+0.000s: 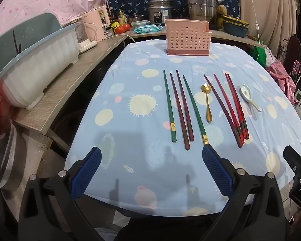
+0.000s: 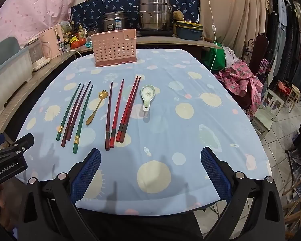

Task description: Organize utensils

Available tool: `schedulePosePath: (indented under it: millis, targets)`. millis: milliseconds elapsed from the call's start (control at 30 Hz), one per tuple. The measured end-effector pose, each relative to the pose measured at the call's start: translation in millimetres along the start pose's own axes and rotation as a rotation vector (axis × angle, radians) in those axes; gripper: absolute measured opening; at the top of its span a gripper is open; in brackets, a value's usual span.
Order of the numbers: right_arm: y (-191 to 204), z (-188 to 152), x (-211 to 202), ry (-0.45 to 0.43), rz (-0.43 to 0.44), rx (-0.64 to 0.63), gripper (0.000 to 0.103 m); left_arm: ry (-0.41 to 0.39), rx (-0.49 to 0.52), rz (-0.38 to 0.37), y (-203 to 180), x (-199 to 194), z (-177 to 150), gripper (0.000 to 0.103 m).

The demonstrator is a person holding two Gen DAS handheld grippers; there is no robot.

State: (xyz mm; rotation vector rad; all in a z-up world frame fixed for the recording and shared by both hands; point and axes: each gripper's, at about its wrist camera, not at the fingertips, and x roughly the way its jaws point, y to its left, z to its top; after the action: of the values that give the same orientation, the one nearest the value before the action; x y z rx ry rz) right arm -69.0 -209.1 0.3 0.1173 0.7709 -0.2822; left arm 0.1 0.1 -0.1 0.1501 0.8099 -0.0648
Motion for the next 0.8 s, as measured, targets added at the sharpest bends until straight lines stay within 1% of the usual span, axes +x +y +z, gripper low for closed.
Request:
schedulePosePath:
  millis: [133,267,300,433,500,800]
  targets:
    - [0.2,0.0,1.8,0.001,-0.006,-0.003,0.096,0.001,-0.003,0.006,1.5,0.4,-0.2,0.096]
    - [-0.6,0.6,3.3,-0.001,0.006,0.006,0.096,0.007,-0.014,0.008,4.9,2.3,-0.9,0.096]
    - [0.5,0.6,-2.2,-0.001,0.008,0.001,0.096,0.006,-0.014,0.009,5.8,1.7,1.4,0.096]
    - [3.5,1.6,-3.1,-0.002,0.006,-0.003,0.096,0.005,-0.013,0.006,9.6,2.1,1.1,0.096]
    - [3.2,1.7,-2.9,-0.002,0.008,-0.002,0.096,0.008,-0.01,0.011,4.4,1.0,1.1,0.096]
    - [4.8,3.4,-3.7,-0.006,0.002,-0.003,0.096,0.008,-0.01,0.015,6.5,0.2,0.0,0.096]
